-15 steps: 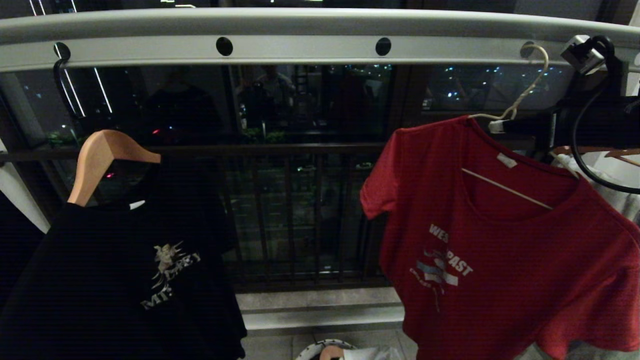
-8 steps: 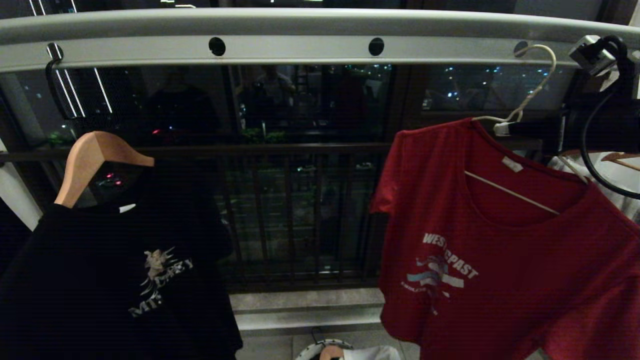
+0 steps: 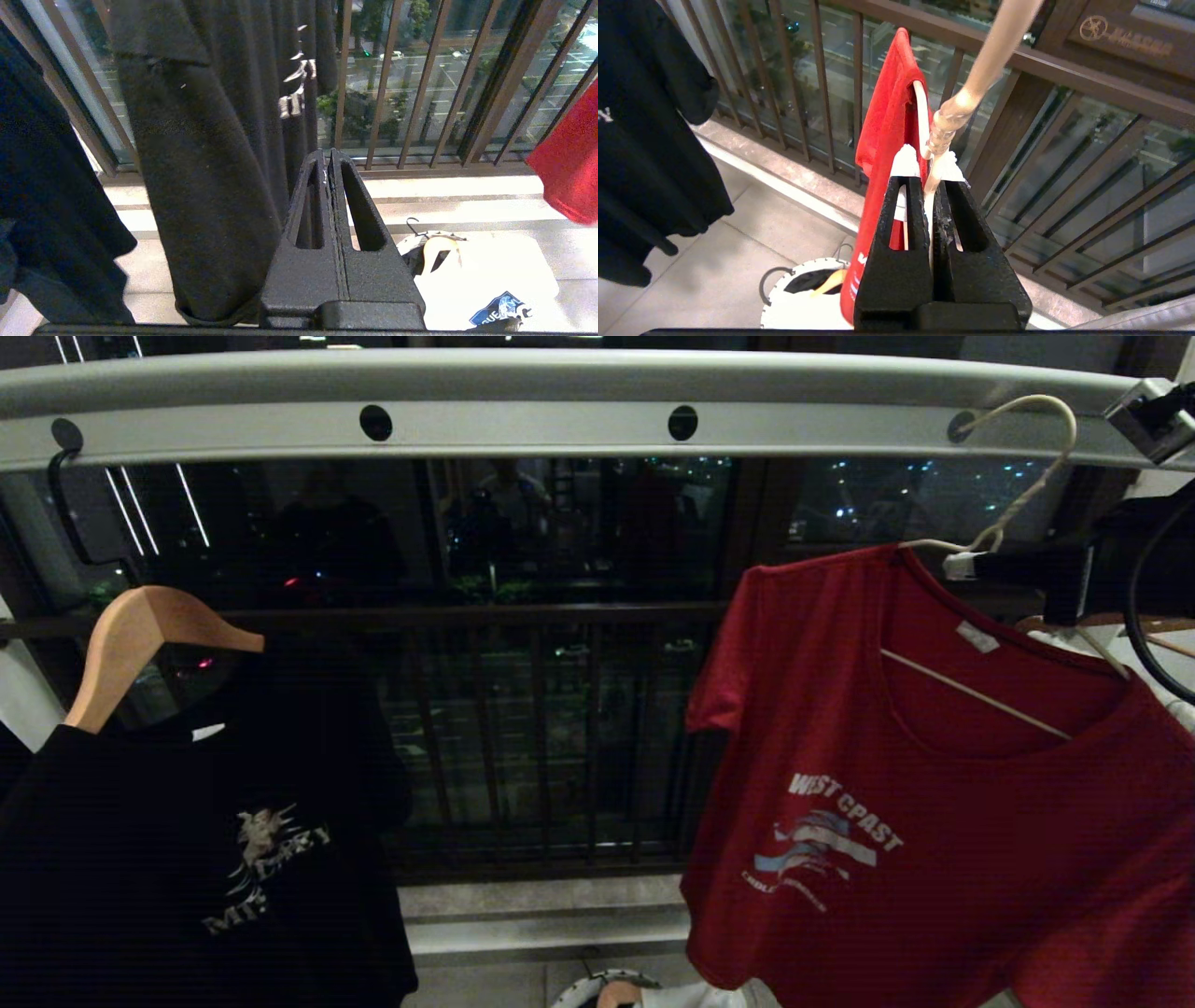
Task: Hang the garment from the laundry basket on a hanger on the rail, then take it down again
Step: Take the clothes off the clothes rack
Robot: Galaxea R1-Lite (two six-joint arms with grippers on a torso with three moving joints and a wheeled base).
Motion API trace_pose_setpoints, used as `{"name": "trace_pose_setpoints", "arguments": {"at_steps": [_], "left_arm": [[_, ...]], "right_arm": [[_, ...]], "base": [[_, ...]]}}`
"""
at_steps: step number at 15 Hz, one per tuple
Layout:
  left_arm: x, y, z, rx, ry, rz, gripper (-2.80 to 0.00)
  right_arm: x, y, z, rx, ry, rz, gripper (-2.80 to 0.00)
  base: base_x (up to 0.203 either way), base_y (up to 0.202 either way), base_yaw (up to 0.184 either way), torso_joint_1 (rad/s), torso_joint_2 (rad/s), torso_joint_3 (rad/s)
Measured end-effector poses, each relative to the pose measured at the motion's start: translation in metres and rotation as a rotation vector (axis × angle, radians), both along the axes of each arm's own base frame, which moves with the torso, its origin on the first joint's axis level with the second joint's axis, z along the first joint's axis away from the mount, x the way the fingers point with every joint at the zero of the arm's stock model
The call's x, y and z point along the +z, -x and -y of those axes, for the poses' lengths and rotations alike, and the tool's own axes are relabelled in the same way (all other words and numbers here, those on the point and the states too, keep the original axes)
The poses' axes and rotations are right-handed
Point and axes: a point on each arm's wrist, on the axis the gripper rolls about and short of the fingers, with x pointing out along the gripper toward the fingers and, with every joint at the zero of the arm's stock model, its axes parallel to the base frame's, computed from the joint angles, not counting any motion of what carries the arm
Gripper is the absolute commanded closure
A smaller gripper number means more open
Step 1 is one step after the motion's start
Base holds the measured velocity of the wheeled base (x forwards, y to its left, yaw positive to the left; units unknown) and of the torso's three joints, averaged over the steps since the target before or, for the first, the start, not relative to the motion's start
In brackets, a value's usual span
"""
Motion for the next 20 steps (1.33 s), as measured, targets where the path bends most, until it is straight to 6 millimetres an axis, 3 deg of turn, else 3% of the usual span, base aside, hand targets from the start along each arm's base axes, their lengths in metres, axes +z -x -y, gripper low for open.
{"name": "trace_pose_setpoints", "arguments": {"at_steps": [12, 20], "left_arm": [[0.000, 0.000, 0.000, 0.000, -0.001, 0.000, 0.00], [0.000, 0.000, 0.000, 0.000, 0.000, 0.000, 0.00]], "right_arm": [[0.002, 0.066, -0.021, 0.087, -0.015, 0.034, 0.00], [-0.038, 0.102, -0.040, 0.210, -0.018, -0.059, 0.00]], "base": [[0.000, 0.000, 0.000, 0.000, 0.00, 0.000], [0.000, 0.000, 0.000, 0.000, 0.00, 0.000]]}}
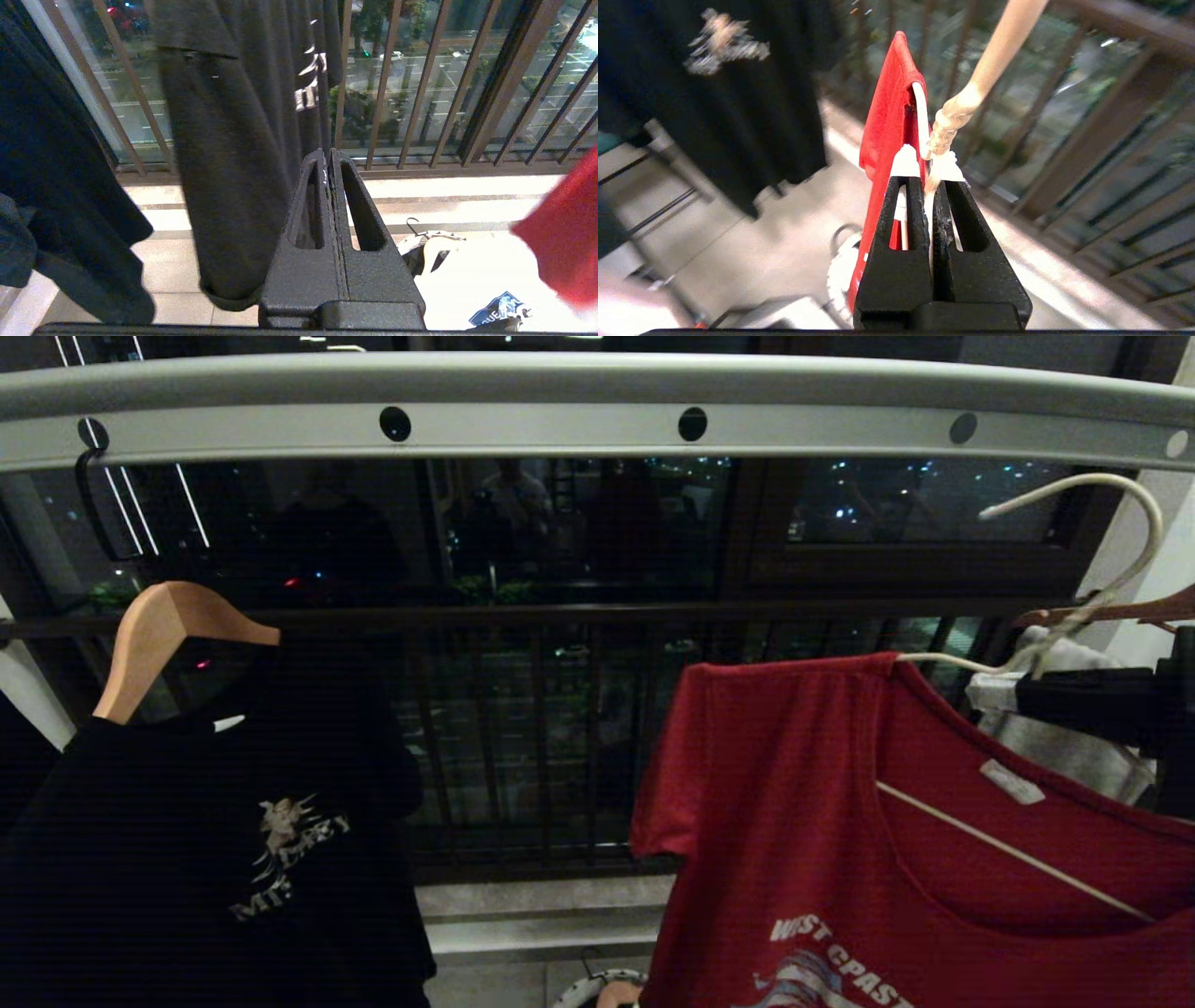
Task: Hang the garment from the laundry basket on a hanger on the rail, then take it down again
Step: Take the clothes off the clothes rack
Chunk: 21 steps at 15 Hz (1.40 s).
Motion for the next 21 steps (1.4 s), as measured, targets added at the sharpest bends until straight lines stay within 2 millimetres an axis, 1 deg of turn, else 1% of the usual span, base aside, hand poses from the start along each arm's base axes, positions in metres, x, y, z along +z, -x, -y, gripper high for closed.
{"name": "trace_pose_setpoints", "arguments": {"at_steps": [3, 5, 14, 17, 21], "left_arm": [[0.000, 0.000, 0.000, 0.000, 0.000, 0.000, 0.00], [0.000, 0.000, 0.000, 0.000, 0.000, 0.000, 0.00], [0.000, 0.000, 0.000, 0.000, 0.000, 0.000, 0.00], [0.000, 0.000, 0.000, 0.000, 0.000, 0.000, 0.00], [0.000, 0.000, 0.000, 0.000, -0.002, 0.000, 0.00]], "right_arm": [[-0.020, 0.004, -0.004, 0.083, -0.009, -0.066, 0.00], [-0.030, 0.001, -0.008, 0.157, -0.021, -0.104, 0.00], [-0.057, -0.042, -0.047, 0.336, -0.022, -0.128, 0.00], [-0.059, -0.053, -0.062, 0.389, -0.030, -0.099, 0.00], [-0.067, -0.069, -0.074, 0.432, -0.039, -0.074, 0.00]], "base": [[0.000, 0.000, 0.000, 0.000, 0.00, 0.000], [0.000, 0.000, 0.000, 0.000, 0.00, 0.000], [0.000, 0.000, 0.000, 0.000, 0.00, 0.000], [0.000, 0.000, 0.000, 0.000, 0.00, 0.000], [0.000, 0.000, 0.000, 0.000, 0.00, 0.000]]}}
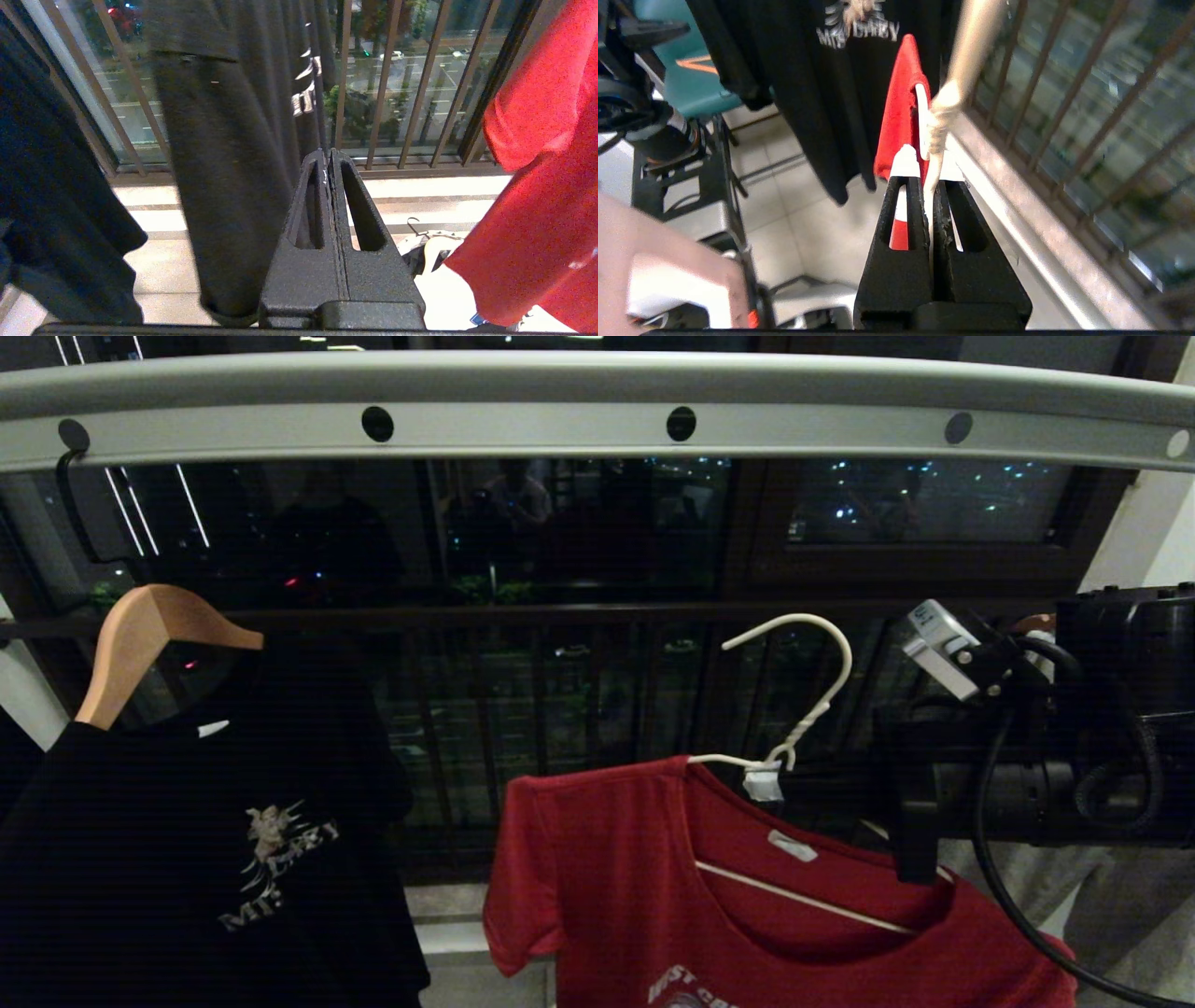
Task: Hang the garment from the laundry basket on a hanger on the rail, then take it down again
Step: Take the clothes off the clothes rack
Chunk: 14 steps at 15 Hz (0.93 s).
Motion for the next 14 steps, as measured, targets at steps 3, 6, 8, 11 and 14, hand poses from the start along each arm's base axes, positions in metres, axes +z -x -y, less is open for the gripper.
{"name": "trace_pose_setpoints", "arguments": {"at_steps": [3, 6, 8, 11, 14], "left_arm": [[0.000, 0.000, 0.000, 0.000, 0.002, 0.000, 0.00], [0.000, 0.000, 0.000, 0.000, 0.002, 0.000, 0.00], [0.000, 0.000, 0.000, 0.000, 0.002, 0.000, 0.00], [0.000, 0.000, 0.000, 0.001, 0.013, 0.000, 0.00], [0.000, 0.000, 0.000, 0.000, 0.011, -0.001, 0.00]], "right_arm": [[-0.009, -0.009, -0.005, 0.010, 0.004, -0.026, 0.00], [-0.013, -0.011, -0.006, 0.010, 0.010, -0.044, 0.00], [-0.015, -0.013, -0.006, 0.011, 0.011, -0.050, 0.00], [-0.015, -0.013, -0.006, 0.015, 0.010, -0.052, 0.00], [-0.012, -0.011, -0.006, 0.009, -0.010, -0.070, 0.00]], "base": [[0.000, 0.000, 0.000, 0.000, 0.00, 0.000], [0.000, 0.000, 0.000, 0.000, 0.00, 0.000], [0.000, 0.000, 0.000, 0.000, 0.00, 0.000], [0.000, 0.000, 0.000, 0.000, 0.00, 0.000], [0.000, 0.000, 0.000, 0.000, 0.00, 0.000]]}}
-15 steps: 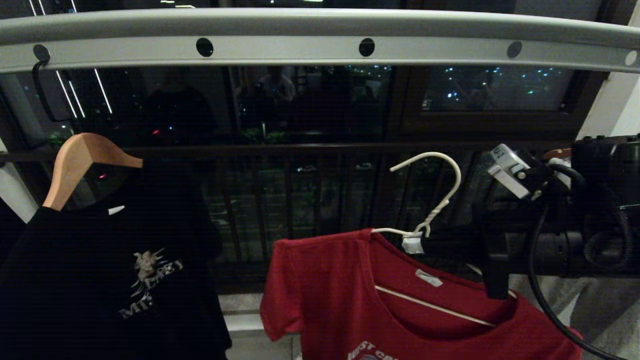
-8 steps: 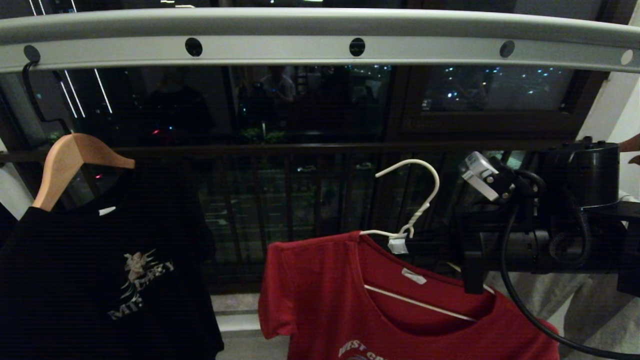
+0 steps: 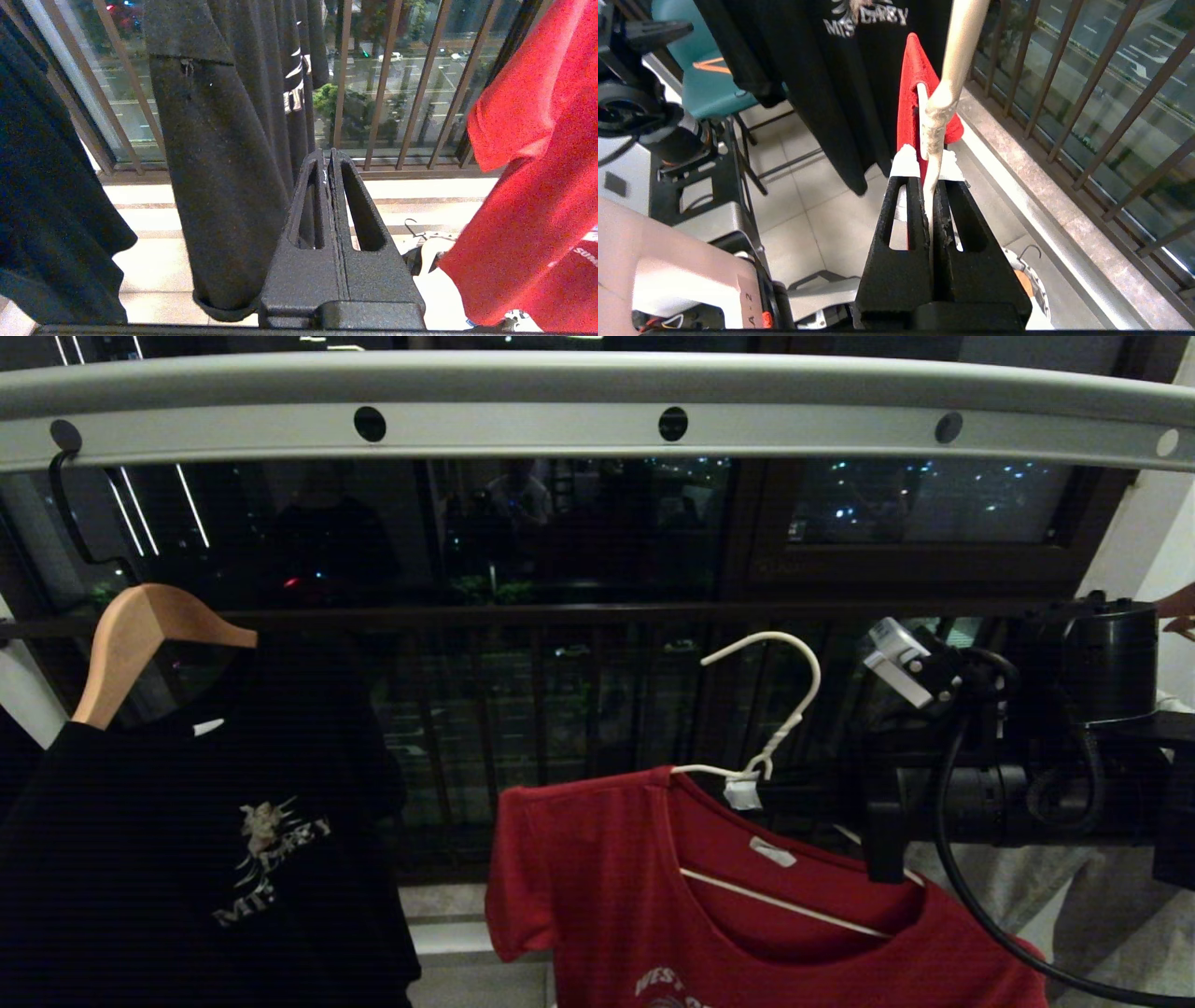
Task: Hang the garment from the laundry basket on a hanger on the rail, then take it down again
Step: Take the clothes off the clothes rack
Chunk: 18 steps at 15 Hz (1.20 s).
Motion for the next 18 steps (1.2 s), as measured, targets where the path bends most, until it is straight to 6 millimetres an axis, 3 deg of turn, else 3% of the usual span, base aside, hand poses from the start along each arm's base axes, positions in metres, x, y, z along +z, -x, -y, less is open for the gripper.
{"name": "trace_pose_setpoints", "arguments": {"at_steps": [3, 6, 9, 11, 14, 18], "left_arm": [[0.003, 0.001, 0.000, -0.007, -0.022, 0.003, 0.00], [0.039, 0.004, 0.001, -0.056, -0.022, 0.055, 0.00], [0.088, -0.012, 0.003, -0.167, -0.014, 0.005, 0.00], [0.123, -0.036, 0.006, -0.300, 0.000, -0.055, 0.00], [0.156, -0.089, 0.014, -0.503, 0.032, -0.181, 0.00], [0.172, -0.172, 0.024, -0.645, 0.074, -0.333, 0.00]], "right_arm": [[0.003, 0.001, 0.000, 0.000, -0.010, 0.019, 0.00], [0.006, 0.003, 0.001, -0.001, -0.015, 0.027, 0.00], [0.011, 0.006, 0.002, -0.011, -0.038, 0.009, 0.00], [0.016, 0.006, 0.002, -0.016, -0.066, 0.020, 0.00], [0.018, 0.006, 0.002, -0.021, -0.078, 0.018, 0.00], [0.020, 0.005, 0.003, -0.027, -0.086, 0.014, 0.00]], "base": [[0.000, 0.000, 0.000, 0.000, 0.00, 0.000], [0.000, 0.000, 0.000, 0.000, 0.00, 0.000], [0.000, 0.000, 0.000, 0.000, 0.00, 0.000], [0.000, 0.000, 0.000, 0.000, 0.00, 0.000], [0.000, 0.000, 0.000, 0.000, 0.00, 0.000], [0.000, 0.000, 0.000, 0.000, 0.00, 0.000]]}}
